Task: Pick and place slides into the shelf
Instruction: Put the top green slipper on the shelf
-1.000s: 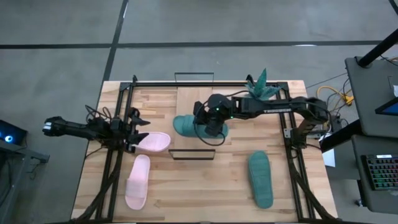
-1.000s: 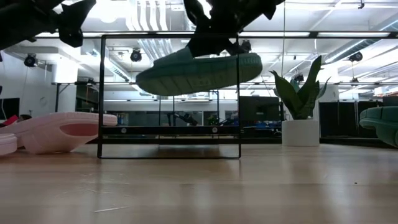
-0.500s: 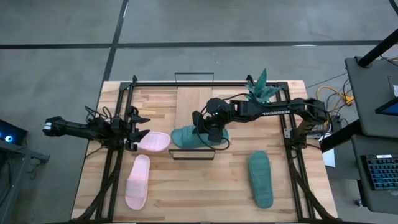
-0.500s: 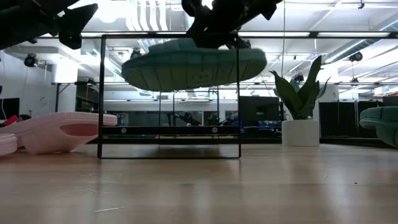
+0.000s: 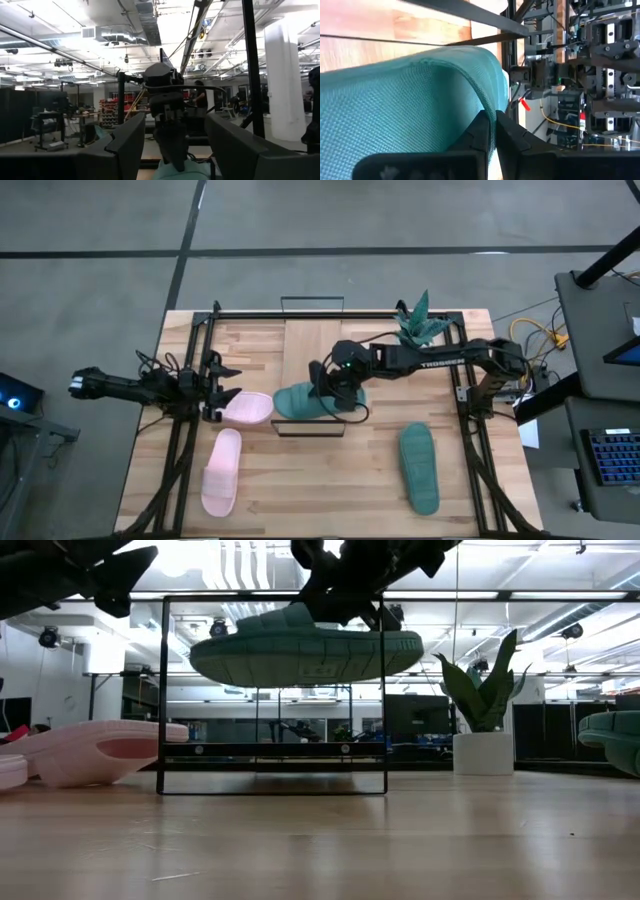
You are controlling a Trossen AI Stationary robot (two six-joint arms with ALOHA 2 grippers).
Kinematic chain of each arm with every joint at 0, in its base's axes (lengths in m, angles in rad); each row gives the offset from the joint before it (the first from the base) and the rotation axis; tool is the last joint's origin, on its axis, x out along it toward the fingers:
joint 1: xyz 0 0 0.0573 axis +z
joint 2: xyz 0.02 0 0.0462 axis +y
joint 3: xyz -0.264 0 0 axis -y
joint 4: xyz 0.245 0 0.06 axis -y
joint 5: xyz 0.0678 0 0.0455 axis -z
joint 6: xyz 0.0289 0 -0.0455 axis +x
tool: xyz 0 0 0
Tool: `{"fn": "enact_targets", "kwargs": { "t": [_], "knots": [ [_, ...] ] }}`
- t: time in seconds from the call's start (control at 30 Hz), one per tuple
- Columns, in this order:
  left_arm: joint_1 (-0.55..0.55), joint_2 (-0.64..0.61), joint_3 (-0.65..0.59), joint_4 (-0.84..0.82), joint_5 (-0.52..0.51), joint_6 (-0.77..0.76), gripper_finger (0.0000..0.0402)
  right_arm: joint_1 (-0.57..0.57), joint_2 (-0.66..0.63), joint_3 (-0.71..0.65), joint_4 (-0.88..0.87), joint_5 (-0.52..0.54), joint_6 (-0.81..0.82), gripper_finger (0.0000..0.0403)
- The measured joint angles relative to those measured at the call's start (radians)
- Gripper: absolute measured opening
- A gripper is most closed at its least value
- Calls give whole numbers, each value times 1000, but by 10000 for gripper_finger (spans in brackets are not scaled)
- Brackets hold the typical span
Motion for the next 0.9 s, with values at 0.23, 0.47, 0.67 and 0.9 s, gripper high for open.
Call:
{"fn": "enact_targets", "kwargs": {
  "t": [0.23, 0.47, 0.67, 0.9],
  "knots": [
    [0, 1, 0, -1, -24, 0, 196, 3, 23, -12, 30, 24, 46, 12],
    [0, 7, 0, -3, -30, 3, 196, 13, 94, -1, 65, 100, 58, 12],
    [0, 6, 0, -6, -36, 3, 196, 16, 96, 0, 60, 106, 103, 16],
    [0, 5, 0, -15, -48, 3, 196, 26, 96, 0, 58, 100, 183, 43]
  ]
}}
